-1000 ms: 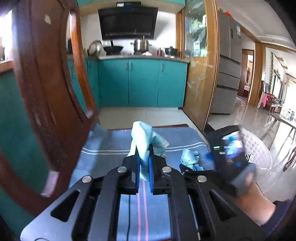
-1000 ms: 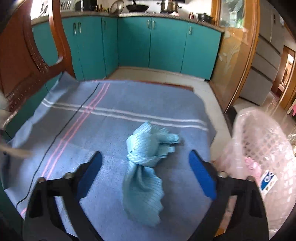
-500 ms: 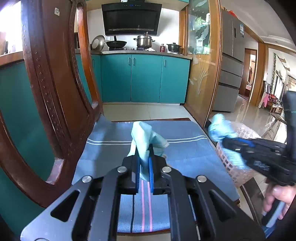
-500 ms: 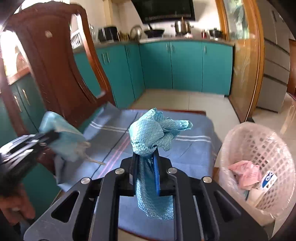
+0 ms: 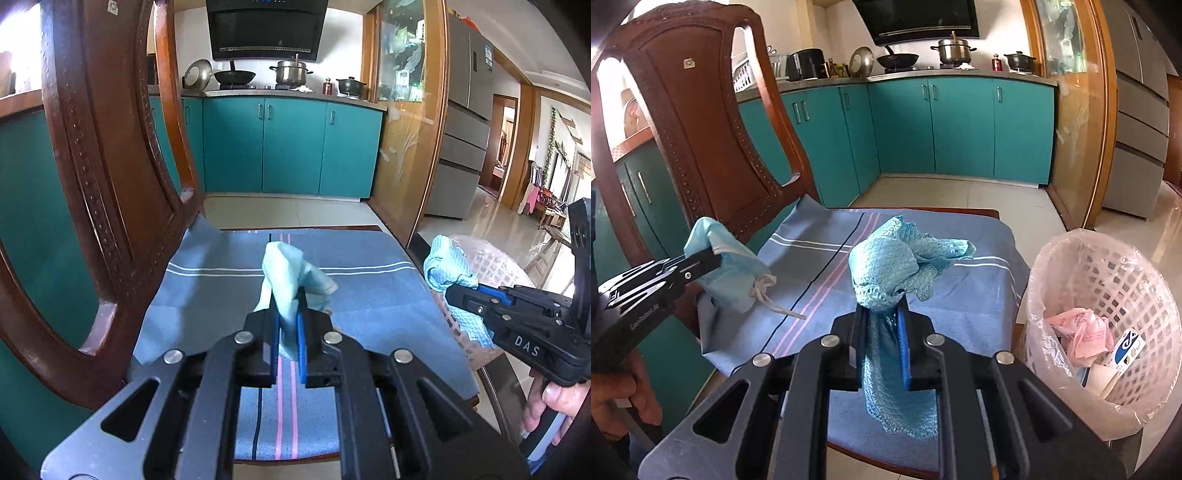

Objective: Collect trash
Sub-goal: 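Drop the blue knit cloth into the basket with the right tool while the left tool holds its cloth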

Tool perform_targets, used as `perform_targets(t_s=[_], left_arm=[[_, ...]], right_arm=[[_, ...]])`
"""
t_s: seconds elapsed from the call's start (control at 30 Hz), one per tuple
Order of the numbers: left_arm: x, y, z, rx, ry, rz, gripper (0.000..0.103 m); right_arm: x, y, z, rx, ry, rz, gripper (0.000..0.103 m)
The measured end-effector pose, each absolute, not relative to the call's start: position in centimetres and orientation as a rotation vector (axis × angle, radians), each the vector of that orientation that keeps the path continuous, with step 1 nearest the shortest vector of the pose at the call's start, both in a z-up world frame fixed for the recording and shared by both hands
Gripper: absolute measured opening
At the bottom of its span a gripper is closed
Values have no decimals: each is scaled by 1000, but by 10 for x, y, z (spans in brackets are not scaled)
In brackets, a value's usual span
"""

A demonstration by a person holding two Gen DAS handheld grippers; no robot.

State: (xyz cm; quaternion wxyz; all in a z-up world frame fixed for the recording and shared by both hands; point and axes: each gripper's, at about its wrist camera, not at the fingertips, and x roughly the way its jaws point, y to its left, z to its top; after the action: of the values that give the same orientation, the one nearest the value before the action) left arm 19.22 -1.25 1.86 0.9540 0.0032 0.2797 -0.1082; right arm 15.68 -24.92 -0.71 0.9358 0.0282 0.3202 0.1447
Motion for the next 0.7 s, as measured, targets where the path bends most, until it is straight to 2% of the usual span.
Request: perform_targets(t_s=[0.7], left_arm=[[194, -17, 16, 14, 575, -217, 9]], right_arm=[[155, -261, -2, 80, 628, 274, 15]])
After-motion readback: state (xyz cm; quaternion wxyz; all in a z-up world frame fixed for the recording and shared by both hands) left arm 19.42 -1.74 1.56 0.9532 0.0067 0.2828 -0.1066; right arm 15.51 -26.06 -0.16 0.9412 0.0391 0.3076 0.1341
